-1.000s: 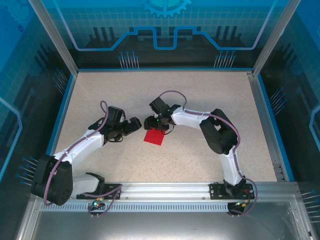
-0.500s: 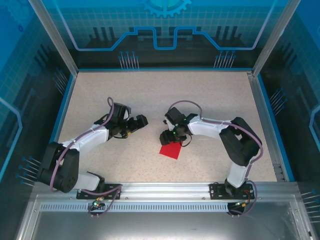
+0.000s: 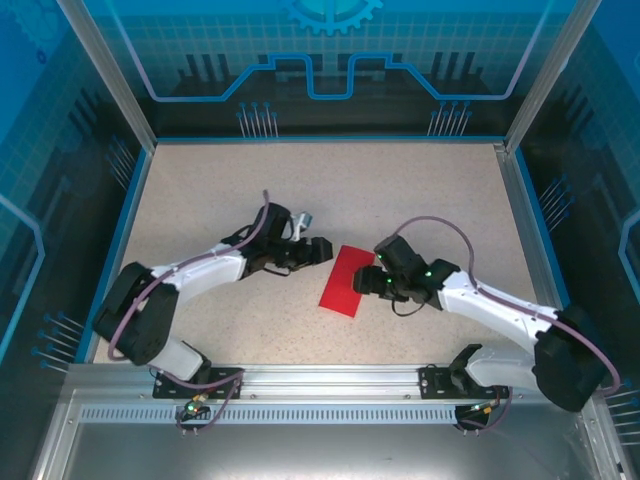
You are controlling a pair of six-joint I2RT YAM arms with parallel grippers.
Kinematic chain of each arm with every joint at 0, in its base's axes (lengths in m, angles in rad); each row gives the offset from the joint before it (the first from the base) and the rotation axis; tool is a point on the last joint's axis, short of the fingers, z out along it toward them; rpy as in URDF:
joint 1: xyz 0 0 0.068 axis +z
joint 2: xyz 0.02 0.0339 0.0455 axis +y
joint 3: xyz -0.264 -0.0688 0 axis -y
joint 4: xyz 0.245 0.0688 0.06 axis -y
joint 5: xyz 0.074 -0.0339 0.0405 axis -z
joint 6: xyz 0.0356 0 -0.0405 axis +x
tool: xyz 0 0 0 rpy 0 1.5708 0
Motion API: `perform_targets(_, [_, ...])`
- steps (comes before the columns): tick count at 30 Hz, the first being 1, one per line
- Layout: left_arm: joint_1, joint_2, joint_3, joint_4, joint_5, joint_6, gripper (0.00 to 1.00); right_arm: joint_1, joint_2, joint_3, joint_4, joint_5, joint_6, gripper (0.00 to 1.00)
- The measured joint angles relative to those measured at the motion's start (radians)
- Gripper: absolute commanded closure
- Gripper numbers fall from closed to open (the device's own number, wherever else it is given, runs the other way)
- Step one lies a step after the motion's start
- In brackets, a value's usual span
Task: Fold a paper plane with a square sheet of paper (pick it up from the middle)
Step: Rotate the paper at the center of the table.
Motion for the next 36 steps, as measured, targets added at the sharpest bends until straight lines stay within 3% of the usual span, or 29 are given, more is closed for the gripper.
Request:
perform_targets(4, [-0.046, 0.164, 0.165, -0.002, 0.027, 0.004, 0.47, -0.020, -0.059, -0.027, -0.045, 0.040, 0.054, 0.29])
perform_targets(14, [-0.078, 0.428, 0.377, -0.110, 0.016, -0.001, 0.50, -0.035, -0.091, -0.076, -0.054, 0.062, 0.110, 0.22])
perform_targets(20, [-0.079, 0.457, 0.387, -0.192, -0.077, -0.004, 0.49, -0.036, -0.074, -0.082, 0.012, 0.007, 0.111, 0.17])
perform_targets(26, [-0.076, 0.467, 0.389, -0.202, -0.096, -0.008, 0.49, -0.036, 0.009, -0.082, 0.088, -0.085, 0.117, 0.17])
perform_targets(36, [-0.047, 0.410, 0.294, -0.138, -0.136, -0.068, 0.49, 0.027, 0.126, -0.069, 0.148, -0.159, 0.217, 0.25])
